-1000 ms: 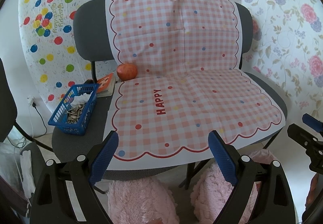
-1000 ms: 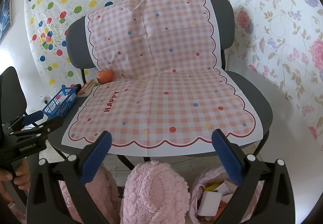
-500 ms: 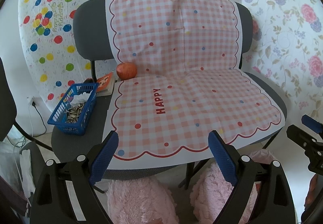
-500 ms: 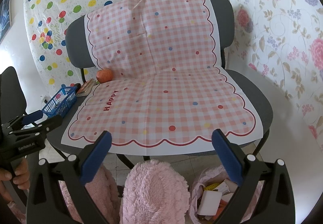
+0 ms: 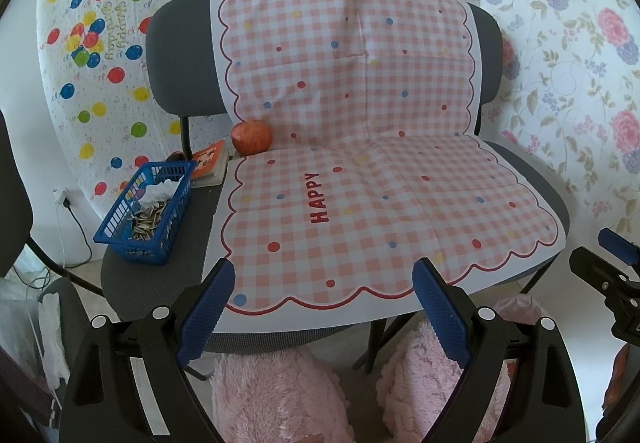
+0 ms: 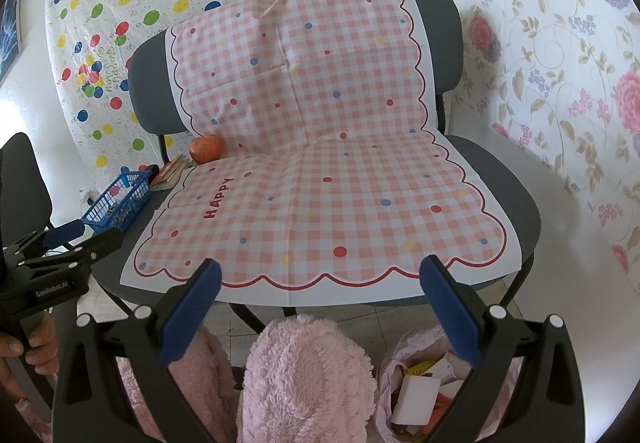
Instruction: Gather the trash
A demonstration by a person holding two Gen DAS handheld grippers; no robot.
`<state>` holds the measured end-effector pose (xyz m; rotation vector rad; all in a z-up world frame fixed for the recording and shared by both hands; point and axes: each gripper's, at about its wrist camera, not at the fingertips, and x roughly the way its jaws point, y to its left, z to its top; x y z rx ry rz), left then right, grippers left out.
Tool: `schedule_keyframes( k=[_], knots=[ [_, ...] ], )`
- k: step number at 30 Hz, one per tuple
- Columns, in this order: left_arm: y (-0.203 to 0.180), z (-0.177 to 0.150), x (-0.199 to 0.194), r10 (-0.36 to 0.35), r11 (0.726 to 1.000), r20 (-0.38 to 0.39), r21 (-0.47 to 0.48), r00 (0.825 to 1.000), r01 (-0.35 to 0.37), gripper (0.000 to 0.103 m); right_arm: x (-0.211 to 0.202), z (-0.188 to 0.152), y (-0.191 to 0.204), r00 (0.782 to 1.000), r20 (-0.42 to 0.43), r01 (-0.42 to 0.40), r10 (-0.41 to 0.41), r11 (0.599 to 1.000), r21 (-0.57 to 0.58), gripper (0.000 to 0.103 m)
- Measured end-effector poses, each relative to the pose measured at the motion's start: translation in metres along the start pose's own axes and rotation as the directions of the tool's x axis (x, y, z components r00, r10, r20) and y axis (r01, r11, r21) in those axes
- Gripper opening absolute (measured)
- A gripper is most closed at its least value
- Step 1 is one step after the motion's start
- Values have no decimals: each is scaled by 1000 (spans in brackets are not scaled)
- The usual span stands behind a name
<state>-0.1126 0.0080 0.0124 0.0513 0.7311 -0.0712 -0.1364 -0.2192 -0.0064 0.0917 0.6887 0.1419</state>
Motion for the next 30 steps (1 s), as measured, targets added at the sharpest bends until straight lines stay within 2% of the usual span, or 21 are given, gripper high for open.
schedule_keyframes(
  k=[15,22,25,30],
  knots=[
    [-3,-1,2,8,1000,-5,-4,1000,-8,90,7,-3,-4,1000,-11,-5,5,1000,10,97],
    [-2,1,17,32,999,8,1,999,-32,90,22,-3,-10,999,-32,-8,9,1000,20,97],
    [-4,2,31,29,1000,-23,6,999,-29,90,34,2,-18,999,-43,0,0,1000,17,97],
    [-5,0,60,35,999,-94,11,995,-34,90,74,21,-52,997,-35,63,-63,998,15,97]
  ],
)
